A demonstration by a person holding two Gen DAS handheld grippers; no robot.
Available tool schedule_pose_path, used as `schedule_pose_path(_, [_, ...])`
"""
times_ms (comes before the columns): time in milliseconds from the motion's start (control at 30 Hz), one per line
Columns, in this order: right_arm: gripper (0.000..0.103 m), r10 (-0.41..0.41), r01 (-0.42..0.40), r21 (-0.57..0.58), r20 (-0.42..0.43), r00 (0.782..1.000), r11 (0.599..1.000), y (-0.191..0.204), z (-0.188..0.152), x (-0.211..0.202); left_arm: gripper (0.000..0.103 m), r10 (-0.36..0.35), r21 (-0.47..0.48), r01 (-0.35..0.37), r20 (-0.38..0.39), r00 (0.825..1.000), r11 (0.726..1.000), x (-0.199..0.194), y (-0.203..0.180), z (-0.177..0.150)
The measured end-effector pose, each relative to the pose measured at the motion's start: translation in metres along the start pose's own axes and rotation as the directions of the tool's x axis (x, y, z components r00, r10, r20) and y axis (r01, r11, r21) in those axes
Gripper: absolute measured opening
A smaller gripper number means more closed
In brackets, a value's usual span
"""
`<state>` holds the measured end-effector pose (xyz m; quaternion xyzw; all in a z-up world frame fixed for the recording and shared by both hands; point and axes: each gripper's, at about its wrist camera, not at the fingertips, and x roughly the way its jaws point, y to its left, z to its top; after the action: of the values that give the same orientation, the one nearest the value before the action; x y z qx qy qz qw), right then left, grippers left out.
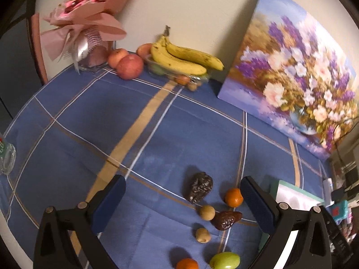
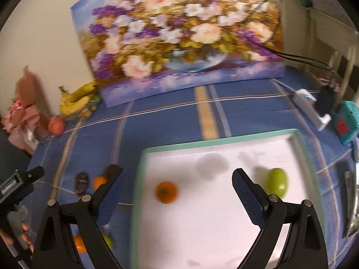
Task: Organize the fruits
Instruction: 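Move both open tools back from the tray toward the remaining fruits, then grasp a glossy brown date with the right tool while the left tool grasps a wrinkled dark date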
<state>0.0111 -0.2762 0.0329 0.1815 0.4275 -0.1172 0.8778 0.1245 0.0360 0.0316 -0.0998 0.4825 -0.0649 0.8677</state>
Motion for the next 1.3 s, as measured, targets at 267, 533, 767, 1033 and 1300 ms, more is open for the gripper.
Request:
schedule_pose_path(267, [0.094, 0.088, -0.087, -0.114, -0.002, 0.996, 0.99, 0.052, -0.007, 0.003, 0.103, -0.005, -0.05, 0.007, 0.028, 1.0, 0.999, -0.014, 0.033, 0.012])
schedule_pose_path(533, [0.076, 0.152, -0.158, -0.158, -0.05, 0.987, 0.975, 0.088, -0.016, 0.012, 0.102, -0.044, -0.093, 0.044, -0.003, 0.999, 0.995, -0.011, 0.053, 0.013])
schedule_pose_path(767, [0.076, 0.205, -0.228, -0.155, -0.152, 0.967, 0.961, 0.108, -0.029, 0.038, 0.102, -0.036, -0.087, 0.026, -0.109, 0.993, 0.996, 0.02, 0.051, 0.008])
schedule_pose_path(1033, [0.076, 0.196, -0.242, -0.154, -0.264, 0.944, 0.958, 0.122, -0.049, 0.073, 0.102, -0.017, -0.095, -0.002, -0.205, 0.979, 0.996, 0.057, 0.052, -0.002])
schedule_pose_path(1300, [0.069, 0.183, -0.243, -0.171, -0.307, 0.934, 0.955, 0.129, -0.059, 0.095, 0.102, -0.028, -0.123, -0.003, -0.246, 0.969, 0.992, 0.073, 0.056, -0.007])
